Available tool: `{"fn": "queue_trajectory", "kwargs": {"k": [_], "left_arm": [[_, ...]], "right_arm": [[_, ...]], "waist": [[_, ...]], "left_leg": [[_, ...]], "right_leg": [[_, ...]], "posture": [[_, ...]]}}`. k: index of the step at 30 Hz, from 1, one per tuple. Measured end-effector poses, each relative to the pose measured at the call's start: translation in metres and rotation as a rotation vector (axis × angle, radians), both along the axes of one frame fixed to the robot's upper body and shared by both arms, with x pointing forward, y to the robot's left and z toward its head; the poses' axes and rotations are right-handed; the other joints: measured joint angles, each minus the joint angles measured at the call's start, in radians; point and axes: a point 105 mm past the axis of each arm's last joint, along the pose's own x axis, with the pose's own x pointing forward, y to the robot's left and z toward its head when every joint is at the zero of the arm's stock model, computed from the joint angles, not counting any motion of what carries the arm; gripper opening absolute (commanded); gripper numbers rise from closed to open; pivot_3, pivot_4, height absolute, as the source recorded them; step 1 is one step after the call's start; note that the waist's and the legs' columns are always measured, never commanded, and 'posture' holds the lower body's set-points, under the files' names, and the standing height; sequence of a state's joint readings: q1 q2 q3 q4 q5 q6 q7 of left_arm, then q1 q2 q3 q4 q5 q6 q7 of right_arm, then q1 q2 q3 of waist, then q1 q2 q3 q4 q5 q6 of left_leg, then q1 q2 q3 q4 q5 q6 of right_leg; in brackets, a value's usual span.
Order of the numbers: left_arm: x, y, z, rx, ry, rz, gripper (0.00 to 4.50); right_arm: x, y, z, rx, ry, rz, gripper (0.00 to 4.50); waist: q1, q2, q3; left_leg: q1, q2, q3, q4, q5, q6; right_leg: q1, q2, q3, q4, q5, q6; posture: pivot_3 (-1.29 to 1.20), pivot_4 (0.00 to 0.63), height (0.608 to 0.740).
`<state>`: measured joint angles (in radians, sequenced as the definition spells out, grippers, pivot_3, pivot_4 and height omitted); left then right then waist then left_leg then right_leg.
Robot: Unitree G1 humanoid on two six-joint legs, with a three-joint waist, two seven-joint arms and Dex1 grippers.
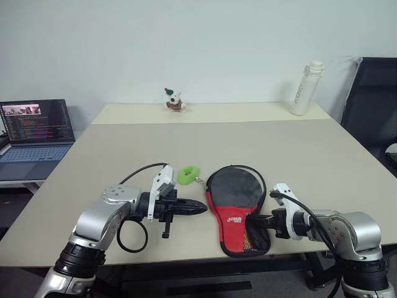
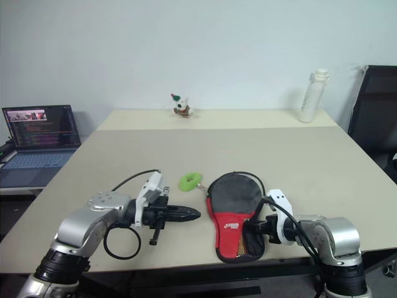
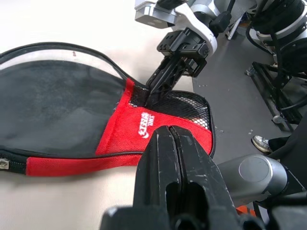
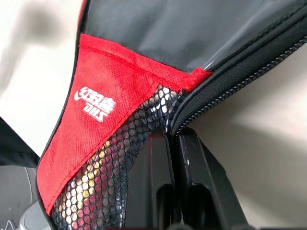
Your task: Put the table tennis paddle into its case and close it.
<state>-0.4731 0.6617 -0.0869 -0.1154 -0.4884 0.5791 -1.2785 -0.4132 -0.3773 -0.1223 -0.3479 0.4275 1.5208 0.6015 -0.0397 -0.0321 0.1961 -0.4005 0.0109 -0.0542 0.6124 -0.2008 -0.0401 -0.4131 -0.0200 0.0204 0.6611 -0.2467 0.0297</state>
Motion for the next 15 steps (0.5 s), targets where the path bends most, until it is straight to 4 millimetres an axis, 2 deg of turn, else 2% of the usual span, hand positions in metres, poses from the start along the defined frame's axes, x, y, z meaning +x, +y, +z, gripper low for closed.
{"fn": "queue_trajectory", "kwargs": {"k": [9, 12, 15], "left_arm": [[0.0, -0.0002, -0.0011, 0.005, 0.001, 0.001, 0.0], [0.0001, 0.0002, -0.0022, 0.005, 0.002, 0.006, 0.0], [0.0001, 0.0009, -0.0042, 0.006, 0.006, 0.016, 0.0]], "right_arm": [[0.0015, -0.0024, -0.0036, -0.011, -0.006, -0.026, 0.01], [0.0035, -0.0057, -0.0032, -0.016, -0.01, -0.053, 0.78], [0.005, -0.0089, -0.0008, -0.009, -0.016, -0.086, 1.77]], "waist": [[0.001, 0.0, 0.0], [0.002, 0.0, 0.0], [0.004, 0.0, 0.0]], "left_leg": [[0.0, 0.0, 0.0, 0.0, 0.0, 0.0], [0.0, 0.0, 0.0, 0.0, 0.0, 0.0], [0.001, 0.0, 0.0, 0.001, 0.0, 0.0]], "right_leg": [[0.001, 0.0, 0.0, 0.0, 0.0, 0.0], [0.001, 0.0, 0.0, 0.0, 0.0, 0.0], [0.001, 0.0, 0.0, 0.0, 0.0, 0.0]], "posture": [[0.0, 0.15, 0.74], [0.0, 0.15, 0.74], [0.0, 0.15, 0.74]]}}
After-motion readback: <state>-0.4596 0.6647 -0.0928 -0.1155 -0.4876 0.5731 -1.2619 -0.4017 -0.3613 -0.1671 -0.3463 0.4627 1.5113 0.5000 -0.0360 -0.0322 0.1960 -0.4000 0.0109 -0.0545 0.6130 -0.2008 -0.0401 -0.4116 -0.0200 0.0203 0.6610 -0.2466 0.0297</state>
